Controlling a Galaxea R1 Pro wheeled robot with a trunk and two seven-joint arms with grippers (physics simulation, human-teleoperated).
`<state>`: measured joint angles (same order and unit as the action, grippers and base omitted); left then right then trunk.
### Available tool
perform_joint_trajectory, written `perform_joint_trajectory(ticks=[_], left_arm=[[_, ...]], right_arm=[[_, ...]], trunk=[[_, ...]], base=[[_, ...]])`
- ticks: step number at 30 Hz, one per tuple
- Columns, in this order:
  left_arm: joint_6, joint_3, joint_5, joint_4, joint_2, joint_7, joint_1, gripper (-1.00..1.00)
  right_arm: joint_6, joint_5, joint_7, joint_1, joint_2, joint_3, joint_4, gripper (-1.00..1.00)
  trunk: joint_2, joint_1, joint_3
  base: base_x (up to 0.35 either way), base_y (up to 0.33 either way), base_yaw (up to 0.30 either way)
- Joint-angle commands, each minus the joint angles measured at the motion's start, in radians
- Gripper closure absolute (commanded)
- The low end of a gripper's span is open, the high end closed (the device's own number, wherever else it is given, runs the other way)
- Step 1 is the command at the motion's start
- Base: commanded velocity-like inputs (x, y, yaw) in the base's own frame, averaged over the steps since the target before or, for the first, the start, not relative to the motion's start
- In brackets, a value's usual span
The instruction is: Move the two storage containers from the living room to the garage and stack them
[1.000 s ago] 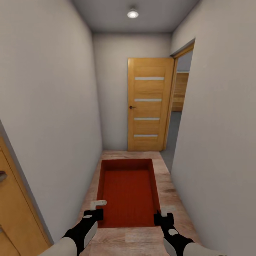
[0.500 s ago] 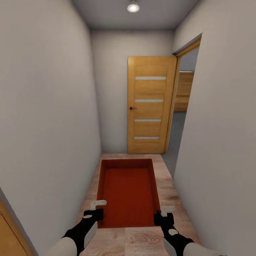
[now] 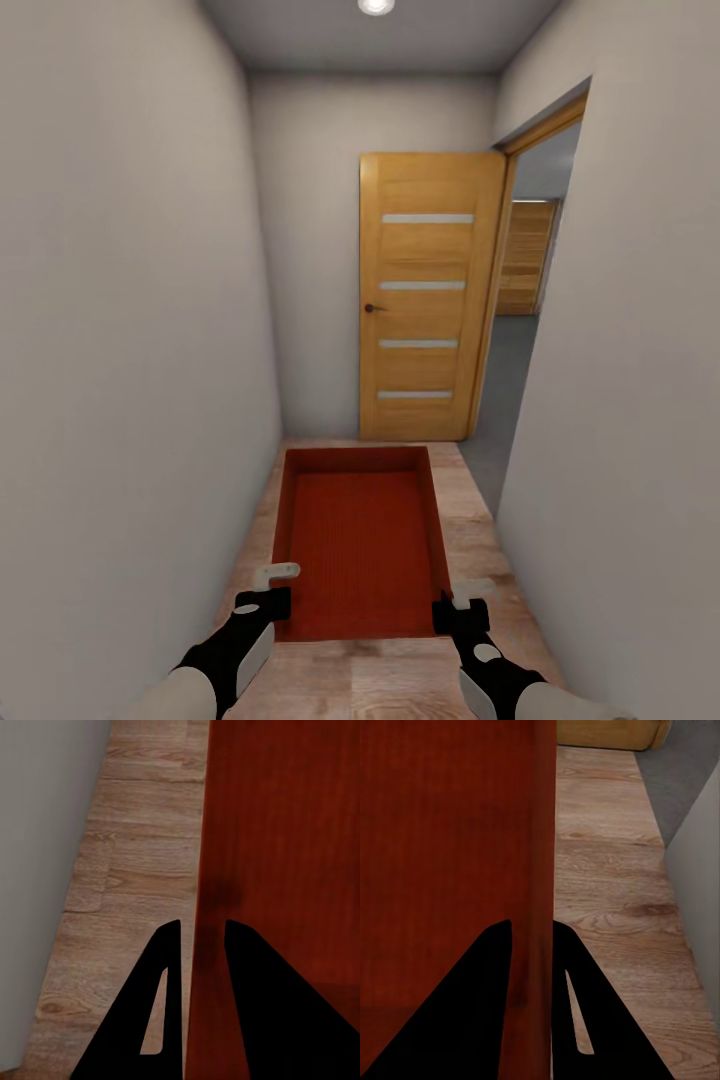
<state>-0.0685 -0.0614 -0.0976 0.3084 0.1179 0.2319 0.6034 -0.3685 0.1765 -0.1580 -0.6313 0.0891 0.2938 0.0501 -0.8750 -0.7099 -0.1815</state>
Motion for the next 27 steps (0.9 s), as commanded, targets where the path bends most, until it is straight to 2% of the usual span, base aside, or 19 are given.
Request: perform_joint_trajectory(ticks=[1,27], left_arm=[[-0.007,0.014,0.006,0.005,-0.001,0.012,0.001,1.0],[-0.007,0.014,0.006,0.005,-0.001,0.012,0.001,1.0]], right_arm=[[-0.009,0.032,-0.011,-0.001,-0.002,-0.027,-0.003,1.0],[-0.009,0.032,-0.011,-0.001,-0.002,-0.026,-0.003,1.0]], trunk=[[-0.001,-0.001,-0.001],[-0.001,-0.001,0.0]], base=[[0.322,0.0,0.0],[0.322,0.0,0.0]])
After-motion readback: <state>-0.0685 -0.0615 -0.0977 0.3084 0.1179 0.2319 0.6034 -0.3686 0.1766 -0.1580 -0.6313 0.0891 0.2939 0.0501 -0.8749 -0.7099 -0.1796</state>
